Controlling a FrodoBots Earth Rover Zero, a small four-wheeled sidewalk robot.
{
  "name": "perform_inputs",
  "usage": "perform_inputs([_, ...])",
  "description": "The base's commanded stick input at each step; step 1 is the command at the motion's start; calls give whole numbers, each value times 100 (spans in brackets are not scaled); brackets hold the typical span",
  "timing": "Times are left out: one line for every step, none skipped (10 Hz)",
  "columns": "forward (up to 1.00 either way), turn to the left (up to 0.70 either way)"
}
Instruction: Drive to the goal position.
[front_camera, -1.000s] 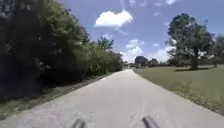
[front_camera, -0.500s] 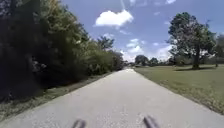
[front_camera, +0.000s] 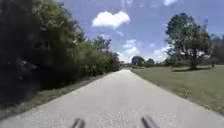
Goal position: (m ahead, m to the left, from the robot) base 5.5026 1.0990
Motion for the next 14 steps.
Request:
perform_inputs([50, 0])
perform_inputs([50, 0])
perform_inputs([50, 0])
perform_inputs([50, 0])
perform_inputs([50, 0])
perform_inputs([50, 0])
perform_inputs([50, 0])
perform_inputs([50, 0])
perform_inputs([50, 0])
perform_inputs([50, 0])
perform_inputs([50, 0])
perform_inputs([50, 0])
perform_inputs([50, 0])
perform_inputs([50, 0])
